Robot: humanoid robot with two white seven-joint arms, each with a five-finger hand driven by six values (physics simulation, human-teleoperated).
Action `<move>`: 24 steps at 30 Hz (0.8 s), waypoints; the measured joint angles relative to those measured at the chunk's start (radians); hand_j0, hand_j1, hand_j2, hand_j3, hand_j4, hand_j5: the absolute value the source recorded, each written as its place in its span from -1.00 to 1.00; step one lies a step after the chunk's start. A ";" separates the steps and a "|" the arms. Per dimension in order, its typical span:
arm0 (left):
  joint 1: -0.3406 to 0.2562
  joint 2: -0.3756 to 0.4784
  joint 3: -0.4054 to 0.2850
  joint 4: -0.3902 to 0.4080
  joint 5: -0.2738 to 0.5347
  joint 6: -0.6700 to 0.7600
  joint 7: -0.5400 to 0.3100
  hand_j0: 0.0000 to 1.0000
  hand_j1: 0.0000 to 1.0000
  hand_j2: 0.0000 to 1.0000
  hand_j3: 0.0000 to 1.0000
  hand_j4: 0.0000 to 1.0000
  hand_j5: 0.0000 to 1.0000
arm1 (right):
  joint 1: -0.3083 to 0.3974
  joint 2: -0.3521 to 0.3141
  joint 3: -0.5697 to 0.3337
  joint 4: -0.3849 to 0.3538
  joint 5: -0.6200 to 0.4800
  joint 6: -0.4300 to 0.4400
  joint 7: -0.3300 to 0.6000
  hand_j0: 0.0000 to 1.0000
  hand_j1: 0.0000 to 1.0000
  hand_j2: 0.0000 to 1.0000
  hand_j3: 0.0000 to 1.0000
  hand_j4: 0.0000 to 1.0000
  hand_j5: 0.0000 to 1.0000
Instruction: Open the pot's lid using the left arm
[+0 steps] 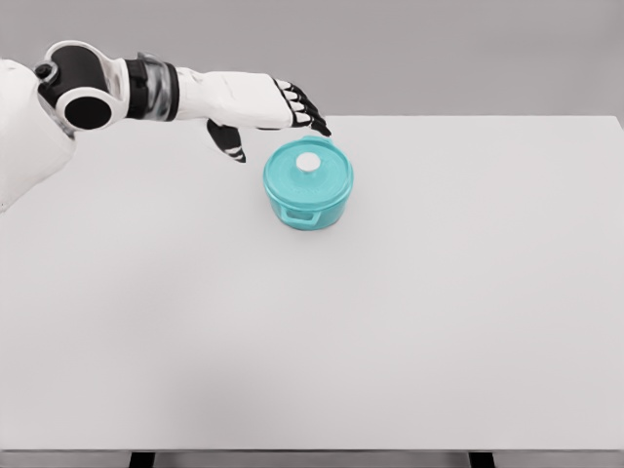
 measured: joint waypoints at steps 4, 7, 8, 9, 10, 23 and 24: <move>-0.021 -0.065 -0.032 0.069 -0.020 0.020 0.000 1.00 1.00 1.00 1.00 1.00 1.00 | 0.000 0.000 0.000 0.000 0.000 0.000 0.000 1.00 1.00 1.00 1.00 1.00 1.00; -0.028 -0.081 -0.043 0.088 -0.020 0.027 0.000 1.00 1.00 1.00 1.00 1.00 1.00 | 0.000 0.000 0.000 0.000 0.000 0.000 0.000 1.00 1.00 1.00 1.00 1.00 1.00; -0.028 -0.086 -0.045 0.092 -0.020 0.034 0.000 1.00 1.00 1.00 1.00 1.00 1.00 | 0.000 0.000 0.000 0.000 0.000 0.000 0.000 1.00 1.00 1.00 1.00 1.00 1.00; -0.029 -0.091 -0.052 0.094 -0.020 0.044 0.000 1.00 1.00 1.00 1.00 1.00 1.00 | 0.000 0.000 0.000 0.000 0.000 0.000 0.000 1.00 1.00 1.00 1.00 1.00 1.00; -0.028 -0.096 -0.062 0.097 -0.021 0.054 0.000 1.00 1.00 1.00 1.00 1.00 1.00 | 0.000 0.000 0.000 0.000 0.000 0.000 0.000 1.00 1.00 1.00 1.00 1.00 1.00; -0.028 -0.135 -0.110 0.154 -0.026 0.096 0.000 0.60 0.60 0.60 0.60 0.60 0.60 | 0.000 0.000 0.000 0.000 0.000 0.000 0.000 1.00 1.00 1.00 1.00 1.00 1.00; -0.028 -0.138 -0.112 0.156 -0.027 0.096 0.000 0.59 0.59 0.59 0.59 0.59 0.59 | 0.000 0.000 0.000 0.000 0.000 0.000 0.000 1.00 1.00 1.00 1.00 1.00 1.00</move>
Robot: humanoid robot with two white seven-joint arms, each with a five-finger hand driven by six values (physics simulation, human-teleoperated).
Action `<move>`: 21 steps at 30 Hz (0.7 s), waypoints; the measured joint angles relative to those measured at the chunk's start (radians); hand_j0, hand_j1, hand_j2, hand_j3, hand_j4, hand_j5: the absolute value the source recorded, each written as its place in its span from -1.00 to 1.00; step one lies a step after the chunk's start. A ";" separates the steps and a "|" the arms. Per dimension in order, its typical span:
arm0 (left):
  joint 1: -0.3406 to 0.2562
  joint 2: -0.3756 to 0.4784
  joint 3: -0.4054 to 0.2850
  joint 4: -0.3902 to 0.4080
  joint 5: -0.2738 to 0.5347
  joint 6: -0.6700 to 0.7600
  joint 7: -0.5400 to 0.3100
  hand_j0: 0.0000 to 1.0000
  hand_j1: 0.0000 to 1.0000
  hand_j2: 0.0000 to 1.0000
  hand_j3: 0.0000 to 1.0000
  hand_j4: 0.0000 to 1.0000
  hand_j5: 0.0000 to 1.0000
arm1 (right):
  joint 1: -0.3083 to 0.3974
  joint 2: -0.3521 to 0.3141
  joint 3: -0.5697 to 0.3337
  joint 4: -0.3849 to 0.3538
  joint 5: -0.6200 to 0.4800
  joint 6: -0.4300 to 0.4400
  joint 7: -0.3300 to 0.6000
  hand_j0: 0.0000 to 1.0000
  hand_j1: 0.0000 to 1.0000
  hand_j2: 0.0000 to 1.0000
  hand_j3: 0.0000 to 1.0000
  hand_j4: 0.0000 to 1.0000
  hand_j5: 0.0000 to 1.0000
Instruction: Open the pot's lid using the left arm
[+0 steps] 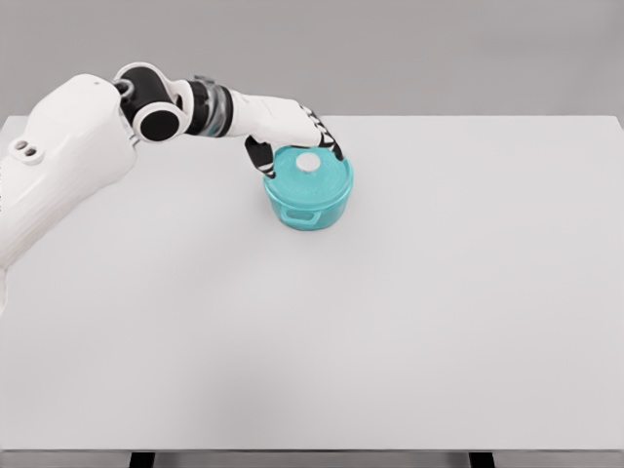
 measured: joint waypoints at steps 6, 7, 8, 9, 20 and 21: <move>-0.002 -0.035 -0.005 0.034 -0.024 0.009 0.000 0.56 0.56 0.56 0.56 0.56 0.56 | 0.000 0.000 0.000 0.000 0.000 0.000 0.000 1.00 1.00 1.00 1.00 1.00 1.00; -0.002 -0.041 -0.006 0.041 -0.030 0.010 0.000 0.56 0.56 0.56 0.56 0.56 0.56 | 0.000 0.000 0.000 0.000 0.000 0.000 0.000 1.00 1.00 1.00 1.00 1.00 1.00; -0.002 -0.045 -0.006 0.047 -0.034 0.011 0.000 0.56 0.56 0.56 0.56 0.56 0.56 | 0.000 0.000 0.000 0.000 0.000 0.000 0.000 1.00 1.00 1.00 1.00 1.00 1.00; -0.002 -0.048 -0.006 0.051 -0.038 0.011 0.000 0.56 0.56 0.56 0.56 0.56 0.56 | 0.000 0.000 0.000 0.000 0.000 0.000 0.000 1.00 1.00 1.00 1.00 1.00 1.00; 0.000 -0.065 -0.017 0.071 -0.051 0.012 0.000 0.47 0.47 0.47 0.47 0.47 0.47 | 0.000 0.000 0.000 0.000 0.000 0.000 0.000 1.00 1.00 1.00 1.00 1.00 1.00; 0.000 -0.066 -0.019 0.072 -0.051 0.012 0.000 0.46 0.46 0.46 0.46 0.46 0.46 | 0.000 0.000 0.000 0.000 0.000 0.000 0.000 1.00 1.00 1.00 1.00 1.00 1.00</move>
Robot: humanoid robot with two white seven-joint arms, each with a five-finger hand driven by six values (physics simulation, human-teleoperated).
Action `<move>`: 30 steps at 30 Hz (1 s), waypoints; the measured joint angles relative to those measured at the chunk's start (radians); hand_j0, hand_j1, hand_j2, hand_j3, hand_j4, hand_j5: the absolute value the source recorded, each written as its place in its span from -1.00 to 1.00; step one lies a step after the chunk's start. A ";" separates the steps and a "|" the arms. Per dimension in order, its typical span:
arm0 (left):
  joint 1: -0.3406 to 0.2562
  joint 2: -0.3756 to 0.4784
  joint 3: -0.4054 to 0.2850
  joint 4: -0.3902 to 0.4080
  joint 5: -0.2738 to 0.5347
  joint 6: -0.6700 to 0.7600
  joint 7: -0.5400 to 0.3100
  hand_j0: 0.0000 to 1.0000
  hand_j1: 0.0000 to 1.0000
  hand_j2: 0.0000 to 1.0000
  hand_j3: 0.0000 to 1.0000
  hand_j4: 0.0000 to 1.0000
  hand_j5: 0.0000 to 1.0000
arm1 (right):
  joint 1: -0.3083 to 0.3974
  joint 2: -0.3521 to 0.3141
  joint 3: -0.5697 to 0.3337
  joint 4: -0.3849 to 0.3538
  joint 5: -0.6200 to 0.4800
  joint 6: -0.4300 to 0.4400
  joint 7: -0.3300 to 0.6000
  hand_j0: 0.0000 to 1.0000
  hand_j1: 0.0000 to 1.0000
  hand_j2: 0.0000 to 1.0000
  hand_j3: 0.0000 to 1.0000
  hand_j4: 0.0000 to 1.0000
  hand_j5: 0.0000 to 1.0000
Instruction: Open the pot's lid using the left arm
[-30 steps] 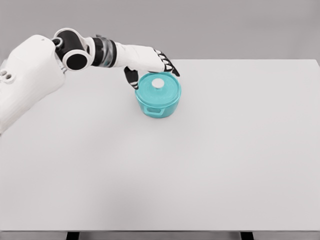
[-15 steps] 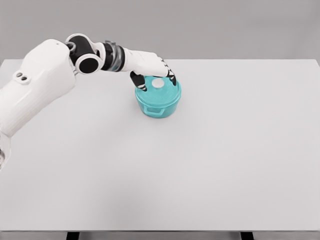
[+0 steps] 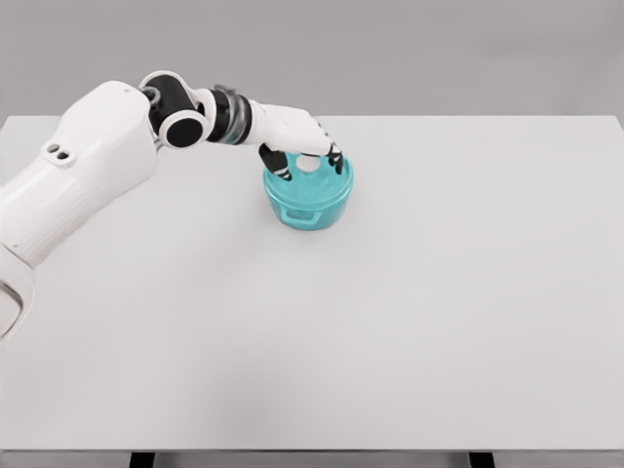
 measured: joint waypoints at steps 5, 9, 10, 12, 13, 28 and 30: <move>0.000 0.000 -0.003 0.002 -0.001 0.000 0.000 0.25 0.25 0.25 0.25 0.25 0.25 | 0.000 0.000 0.000 0.000 0.000 0.000 0.000 1.00 1.00 1.00 1.00 1.00 1.00; 0.000 0.000 -0.003 0.001 -0.001 -0.001 0.000 0.09 0.09 0.09 0.09 0.09 0.09 | 0.000 0.000 0.000 0.000 0.000 0.000 0.000 1.00 1.00 1.00 1.00 1.00 1.00; 0.000 0.000 -0.003 0.001 -0.001 -0.002 0.000 0.07 0.07 0.07 0.07 0.07 0.07 | 0.000 0.000 0.000 0.000 0.000 0.000 0.000 1.00 1.00 1.00 1.00 1.00 1.00; 0.000 0.000 -0.003 0.001 -0.001 -0.003 0.000 0.00 0.00 0.00 0.00 0.00 0.00 | 0.000 0.000 0.000 0.000 0.000 0.000 0.000 1.00 1.00 1.00 1.00 1.00 1.00; 0.000 0.001 -0.003 0.001 -0.001 -0.004 0.000 -0.03 -0.03 -0.03 -0.03 -0.03 -0.03 | 0.000 0.000 0.000 0.000 0.000 0.000 0.000 1.00 1.00 1.00 1.00 1.00 1.00; -0.034 0.061 -0.001 -0.011 0.003 -0.032 0.000 -0.18 -0.18 -0.18 -0.18 -0.18 -0.18 | 0.000 0.000 0.000 0.000 0.000 0.000 0.000 1.00 1.00 1.00 1.00 1.00 1.00; -0.038 0.090 0.000 -0.012 0.004 -0.043 0.000 -0.18 -0.18 -0.18 -0.18 -0.18 -0.18 | 0.000 0.000 0.000 0.000 0.000 0.000 0.000 1.00 1.00 1.00 1.00 1.00 1.00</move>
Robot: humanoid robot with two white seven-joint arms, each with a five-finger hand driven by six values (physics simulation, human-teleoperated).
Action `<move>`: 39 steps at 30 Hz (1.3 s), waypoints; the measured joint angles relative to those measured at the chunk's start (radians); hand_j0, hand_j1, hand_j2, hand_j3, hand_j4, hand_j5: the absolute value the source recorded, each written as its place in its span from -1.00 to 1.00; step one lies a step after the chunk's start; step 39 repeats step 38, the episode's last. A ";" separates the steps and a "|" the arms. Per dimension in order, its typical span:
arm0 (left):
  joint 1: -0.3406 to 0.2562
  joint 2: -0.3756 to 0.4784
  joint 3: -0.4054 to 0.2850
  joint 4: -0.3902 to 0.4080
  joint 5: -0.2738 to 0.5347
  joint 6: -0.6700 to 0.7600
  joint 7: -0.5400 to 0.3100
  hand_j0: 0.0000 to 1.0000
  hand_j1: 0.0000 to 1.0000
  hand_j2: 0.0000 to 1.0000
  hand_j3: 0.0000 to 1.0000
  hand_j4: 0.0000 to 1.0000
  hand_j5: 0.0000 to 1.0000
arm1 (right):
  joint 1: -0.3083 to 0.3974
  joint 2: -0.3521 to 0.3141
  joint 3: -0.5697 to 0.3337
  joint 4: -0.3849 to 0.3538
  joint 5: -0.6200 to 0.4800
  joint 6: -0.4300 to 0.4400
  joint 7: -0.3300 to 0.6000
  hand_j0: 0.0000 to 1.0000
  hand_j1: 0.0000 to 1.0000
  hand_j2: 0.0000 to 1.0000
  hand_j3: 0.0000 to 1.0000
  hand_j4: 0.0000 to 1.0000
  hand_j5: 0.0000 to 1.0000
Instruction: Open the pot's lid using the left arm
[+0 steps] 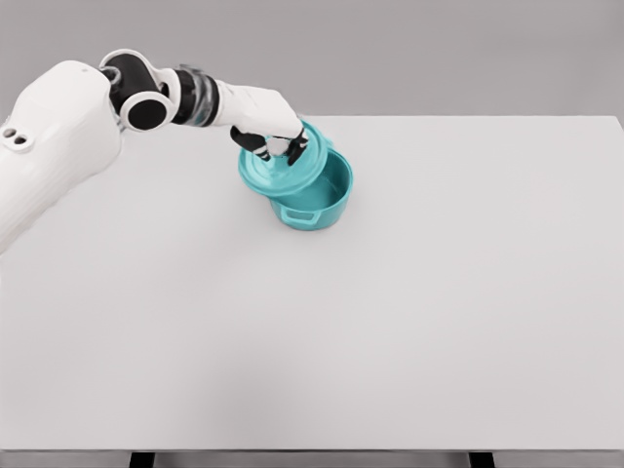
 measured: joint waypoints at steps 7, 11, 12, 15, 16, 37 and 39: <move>0.012 0.144 -0.001 -0.002 -0.003 -0.064 0.000 -0.17 -0.17 -0.17 -0.17 -0.17 -0.17 | 0.000 0.000 0.000 0.000 0.000 0.000 0.000 1.00 1.00 1.00 1.00 1.00 1.00; 0.041 0.215 -0.002 0.000 -0.017 -0.089 0.000 -0.13 -0.13 -0.13 -0.13 -0.13 -0.13 | 0.000 0.000 0.000 0.000 0.000 0.000 0.000 1.00 1.00 1.00 1.00 1.00 1.00; 0.048 0.223 -0.003 0.001 -0.024 -0.092 0.000 -0.09 -0.09 -0.09 -0.09 -0.09 -0.09 | 0.000 0.000 0.000 0.000 0.000 0.000 0.000 1.00 1.00 1.00 1.00 1.00 1.00; 0.054 0.232 -0.003 0.002 -0.034 -0.096 0.000 0.16 0.16 0.16 0.16 0.16 0.16 | 0.000 0.000 0.000 0.000 0.000 0.000 0.000 1.00 1.00 1.00 1.00 1.00 1.00; 0.054 0.233 -0.003 0.003 -0.035 -0.096 0.000 0.53 0.53 0.53 0.53 0.53 0.53 | 0.000 0.000 0.000 0.000 0.000 0.000 0.000 1.00 1.00 1.00 1.00 1.00 1.00; 0.140 0.428 0.080 0.037 0.117 -0.098 0.000 1.00 1.00 1.00 1.00 1.00 1.00 | 0.000 0.000 0.000 0.000 0.000 0.000 0.000 1.00 1.00 1.00 1.00 1.00 1.00; 0.140 0.433 0.083 0.040 0.120 -0.098 0.000 1.00 1.00 1.00 1.00 1.00 1.00 | 0.000 0.000 0.000 0.000 0.000 0.000 0.000 1.00 1.00 1.00 1.00 1.00 1.00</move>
